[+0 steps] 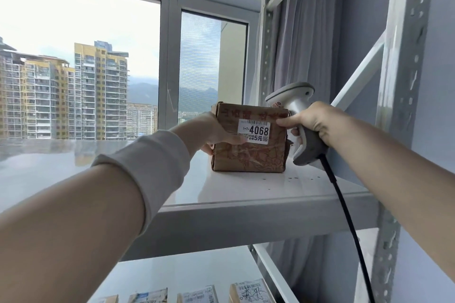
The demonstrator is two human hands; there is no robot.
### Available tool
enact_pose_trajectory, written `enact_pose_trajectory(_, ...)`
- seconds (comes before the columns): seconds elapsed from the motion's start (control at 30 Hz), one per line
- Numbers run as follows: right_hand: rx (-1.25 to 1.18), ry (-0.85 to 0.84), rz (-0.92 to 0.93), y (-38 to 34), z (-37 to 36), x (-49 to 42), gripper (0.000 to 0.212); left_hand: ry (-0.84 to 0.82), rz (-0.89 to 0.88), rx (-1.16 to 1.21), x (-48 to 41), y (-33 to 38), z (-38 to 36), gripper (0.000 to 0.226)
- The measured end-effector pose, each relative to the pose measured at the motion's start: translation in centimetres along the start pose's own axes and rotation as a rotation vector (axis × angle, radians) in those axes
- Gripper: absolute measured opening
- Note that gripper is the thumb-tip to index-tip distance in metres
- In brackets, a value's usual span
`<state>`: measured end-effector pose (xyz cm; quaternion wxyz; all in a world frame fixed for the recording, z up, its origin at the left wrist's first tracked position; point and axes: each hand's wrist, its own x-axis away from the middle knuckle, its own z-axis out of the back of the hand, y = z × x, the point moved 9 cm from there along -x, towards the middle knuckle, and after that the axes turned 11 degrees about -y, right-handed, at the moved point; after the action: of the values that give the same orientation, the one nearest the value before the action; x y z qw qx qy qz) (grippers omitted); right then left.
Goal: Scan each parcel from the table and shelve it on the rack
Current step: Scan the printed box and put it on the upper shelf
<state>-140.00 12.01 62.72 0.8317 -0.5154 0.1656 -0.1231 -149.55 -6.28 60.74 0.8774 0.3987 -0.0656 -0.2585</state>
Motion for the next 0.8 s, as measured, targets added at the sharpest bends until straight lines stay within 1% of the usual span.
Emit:
enact_pose_trajectory(0.43,0.008,-0.005,0.013,-0.1,0.0,-1.3,0.029,0.009,0.003,-0.007,-1.6,-0.5,0.2,0.066)
enact_pose_trajectory(0.6,0.045,-0.007,0.01,-0.2,-0.1,-1.6,0.035,0.013,0.009,-0.022,-1.8,-0.5,0.3,0.066)
enact_pose_trajectory(0.8,0.057,-0.007,-0.01,0.1,-0.1,-2.2,0.032,-0.008,0.013,-0.011,-2.1,-0.4,0.2,0.067)
